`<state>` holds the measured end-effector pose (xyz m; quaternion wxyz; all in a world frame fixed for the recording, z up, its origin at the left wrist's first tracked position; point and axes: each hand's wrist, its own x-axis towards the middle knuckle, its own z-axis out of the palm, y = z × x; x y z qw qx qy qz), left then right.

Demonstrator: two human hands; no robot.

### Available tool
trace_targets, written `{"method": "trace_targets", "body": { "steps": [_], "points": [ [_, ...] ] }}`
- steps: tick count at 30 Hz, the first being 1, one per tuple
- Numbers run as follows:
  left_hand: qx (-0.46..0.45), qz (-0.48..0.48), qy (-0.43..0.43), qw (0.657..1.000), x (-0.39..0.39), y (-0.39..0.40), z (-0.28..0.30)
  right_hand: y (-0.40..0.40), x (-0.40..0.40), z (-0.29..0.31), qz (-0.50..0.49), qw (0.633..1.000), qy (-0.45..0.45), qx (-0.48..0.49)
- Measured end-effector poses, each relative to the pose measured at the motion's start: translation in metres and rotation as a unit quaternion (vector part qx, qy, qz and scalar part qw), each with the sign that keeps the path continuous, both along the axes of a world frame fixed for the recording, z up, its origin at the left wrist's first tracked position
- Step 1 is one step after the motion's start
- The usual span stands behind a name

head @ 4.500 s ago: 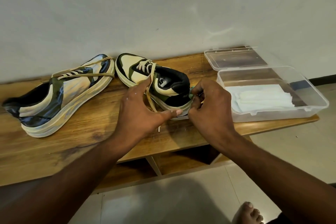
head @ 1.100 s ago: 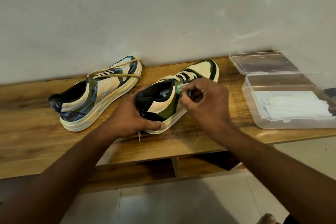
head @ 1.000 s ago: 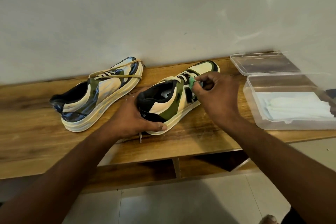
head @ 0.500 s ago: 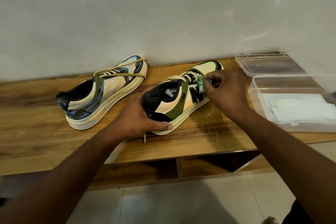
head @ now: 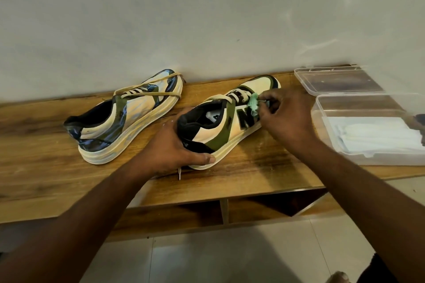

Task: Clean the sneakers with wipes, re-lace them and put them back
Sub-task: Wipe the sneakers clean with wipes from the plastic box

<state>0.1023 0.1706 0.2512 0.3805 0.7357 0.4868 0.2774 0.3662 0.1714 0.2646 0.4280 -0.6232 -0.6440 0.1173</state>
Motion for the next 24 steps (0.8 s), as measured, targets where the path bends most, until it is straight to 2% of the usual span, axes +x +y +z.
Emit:
{"method": "trace_targets", "body": {
  "steps": [2,6,10,13,16,18,21,24],
  "points": [
    [-0.001,0.002,-0.001,1.000,0.000,0.001,-0.001,-0.003,-0.004,0.001,0.003,1.000,0.013,-0.007],
    [0.001,-0.001,-0.009,1.000,0.000,0.003,-0.004,-0.034,-0.044,-0.002,0.099,0.995,0.023,0.016],
    [0.004,-0.007,-0.012,1.000,0.000,0.004,-0.003,-0.040,-0.048,-0.006,0.149,0.987,-0.030,0.044],
    [0.000,-0.010,-0.014,1.000,0.000,0.003,0.000,-0.026,-0.028,-0.004,0.112,0.988,-0.104,0.027],
    [-0.004,-0.016,-0.016,1.000,-0.001,0.002,0.002,-0.004,0.010,-0.002,-0.005,0.998,-0.058,0.000],
    [-0.010,-0.016,-0.017,1.000,0.000,0.003,0.002,0.001,0.025,-0.002,-0.039,0.999,-0.036,0.006],
    [-0.008,-0.020,-0.017,1.000,-0.001,0.004,0.002,-0.005,0.019,-0.004,-0.004,0.998,-0.052,0.018],
    [-0.008,-0.018,-0.012,1.000,-0.002,0.006,0.002,-0.008,0.013,-0.006,0.017,1.000,-0.014,0.020]
  ]
}}
